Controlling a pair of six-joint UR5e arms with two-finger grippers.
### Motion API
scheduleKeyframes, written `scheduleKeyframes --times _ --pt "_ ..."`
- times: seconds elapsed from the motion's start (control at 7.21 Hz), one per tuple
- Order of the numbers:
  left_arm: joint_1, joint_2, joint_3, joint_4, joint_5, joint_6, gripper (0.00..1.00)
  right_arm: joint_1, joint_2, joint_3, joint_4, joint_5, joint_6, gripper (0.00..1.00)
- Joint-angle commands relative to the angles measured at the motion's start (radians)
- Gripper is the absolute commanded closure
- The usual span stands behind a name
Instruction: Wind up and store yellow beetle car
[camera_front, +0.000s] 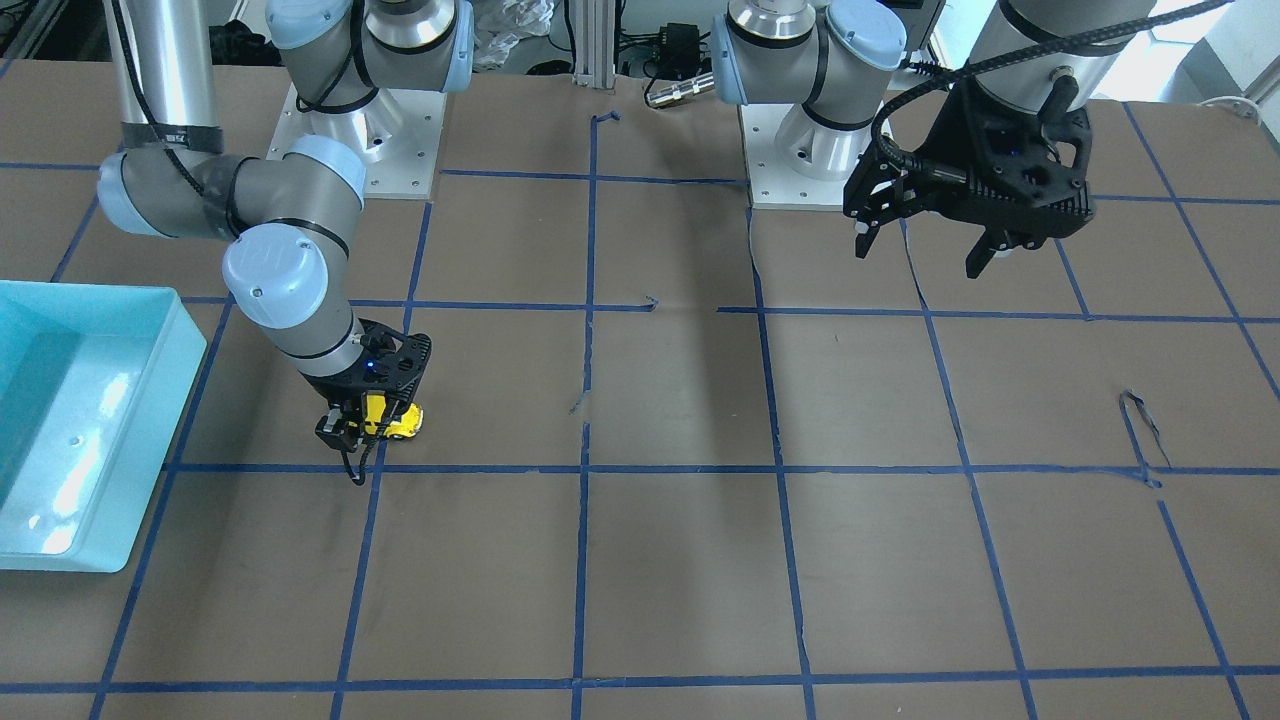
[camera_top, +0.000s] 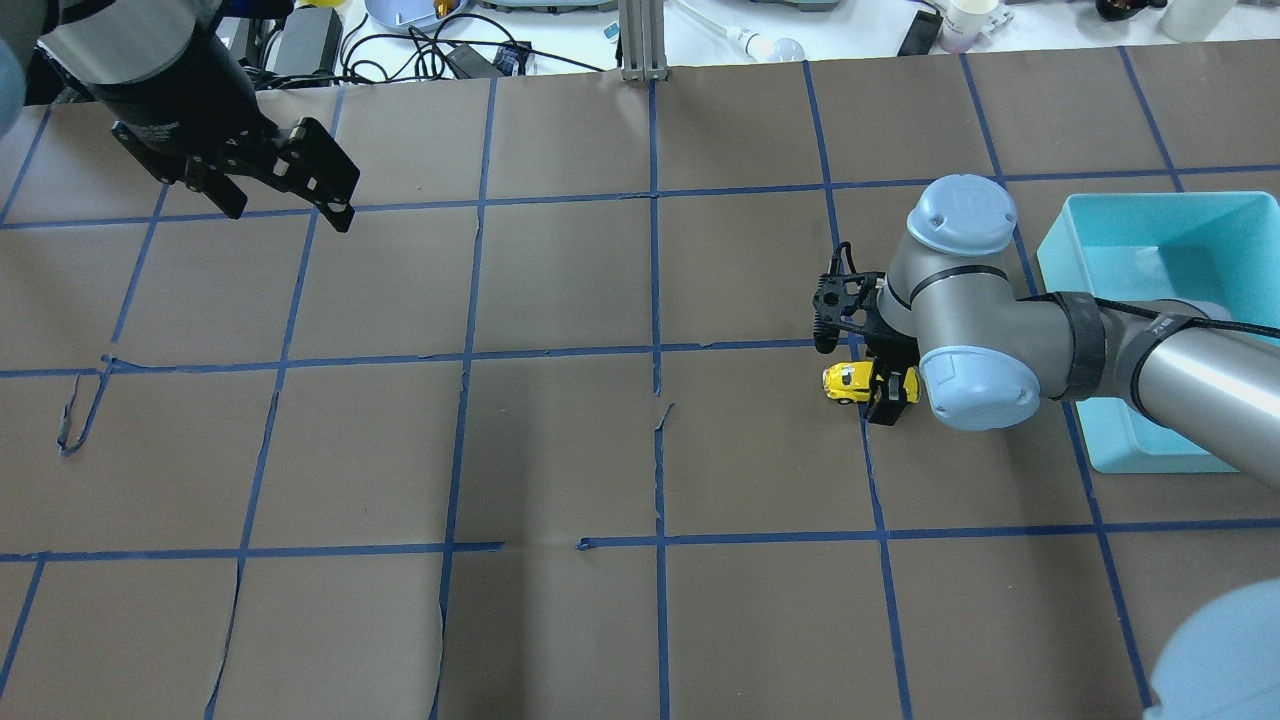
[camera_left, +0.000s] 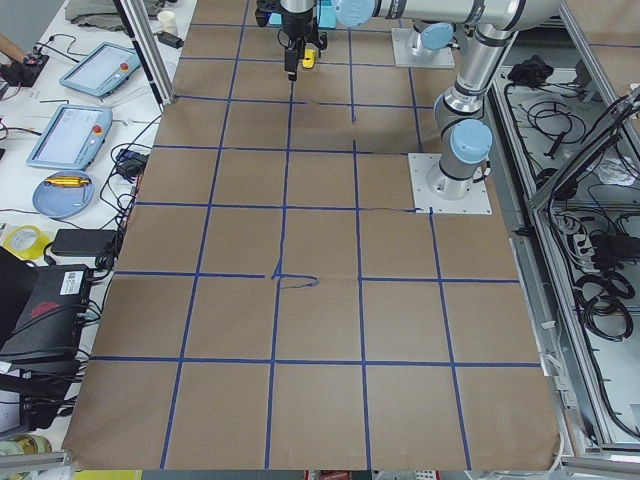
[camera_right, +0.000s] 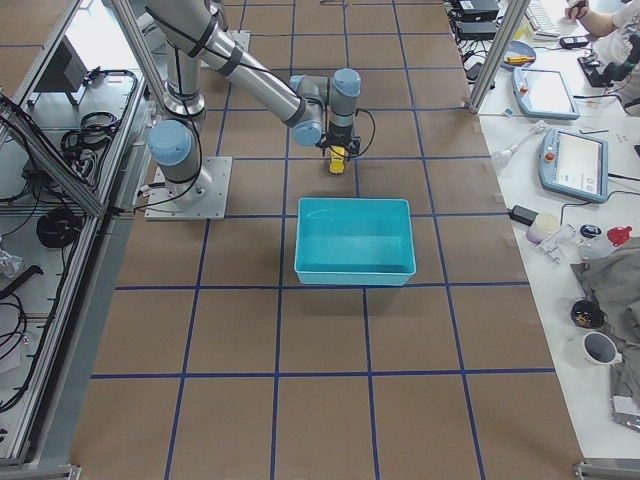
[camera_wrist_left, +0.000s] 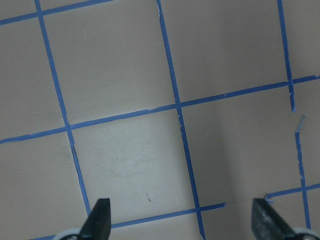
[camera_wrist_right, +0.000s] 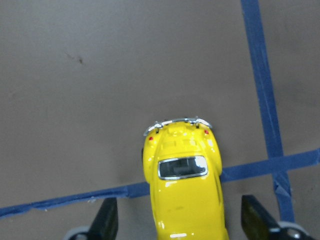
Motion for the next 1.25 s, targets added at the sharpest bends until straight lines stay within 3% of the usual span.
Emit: scheduleKeyframes --times 0.0,0.28,0.42,0.83,1.11 --pt "0.000 0.000 0.000 0.000 0.000 0.000 0.00 0.000 0.009 -0.003 0.000 -0.002 0.002 1.00" --pt "0.002 0.000 0.000 0.000 0.000 0.000 0.00 0.000 -0.003 -0.014 0.003 -0.008 0.000 1.00" --pt "0.002 0.000 0.000 0.000 0.000 0.000 0.00 0.000 -0.020 -0.070 0.016 -0.074 -0.003 1.00" --pt "0.002 0.000 0.000 0.000 0.000 0.000 0.00 -0.032 -0.057 -0.389 0.354 -0.135 -0.013 1.00" --pt "0.002 0.000 0.000 0.000 0.000 0.000 0.00 -0.183 -0.060 -0.555 0.594 -0.116 -0.129 1.00"
